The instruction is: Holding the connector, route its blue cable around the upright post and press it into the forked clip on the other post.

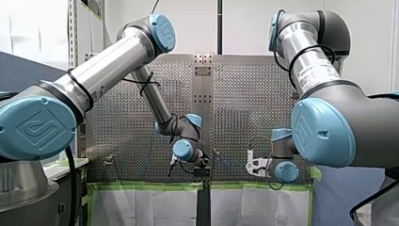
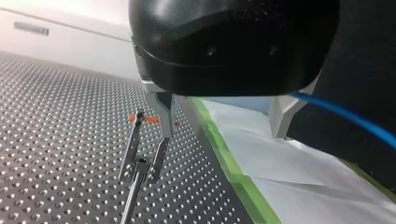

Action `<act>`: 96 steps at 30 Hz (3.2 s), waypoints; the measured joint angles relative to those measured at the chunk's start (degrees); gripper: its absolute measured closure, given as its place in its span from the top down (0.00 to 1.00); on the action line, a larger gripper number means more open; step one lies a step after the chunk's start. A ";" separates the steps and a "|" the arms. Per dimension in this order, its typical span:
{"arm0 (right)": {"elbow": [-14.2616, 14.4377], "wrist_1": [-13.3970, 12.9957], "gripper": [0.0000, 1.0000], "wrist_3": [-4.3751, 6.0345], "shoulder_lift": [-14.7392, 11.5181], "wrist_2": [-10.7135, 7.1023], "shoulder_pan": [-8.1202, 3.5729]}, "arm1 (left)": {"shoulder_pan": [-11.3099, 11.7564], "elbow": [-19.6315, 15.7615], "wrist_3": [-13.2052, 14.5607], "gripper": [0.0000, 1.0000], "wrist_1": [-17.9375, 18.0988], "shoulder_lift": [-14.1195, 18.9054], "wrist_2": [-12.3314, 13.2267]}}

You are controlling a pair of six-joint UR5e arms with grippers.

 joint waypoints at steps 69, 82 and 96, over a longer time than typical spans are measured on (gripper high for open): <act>-1.32 0.02 0.00 0.00 0.00 -8.10 4.32 | -4.36 0.00 -12.57 0.00 3.47 0.00 -16.73; -1.32 0.02 0.00 0.00 0.00 -7.97 4.26 | -4.58 -0.02 -11.67 0.00 6.84 0.00 -20.88; -2.04 -0.22 0.00 0.13 0.75 -7.19 2.65 | -4.48 0.16 -11.39 0.00 8.80 -0.72 -20.55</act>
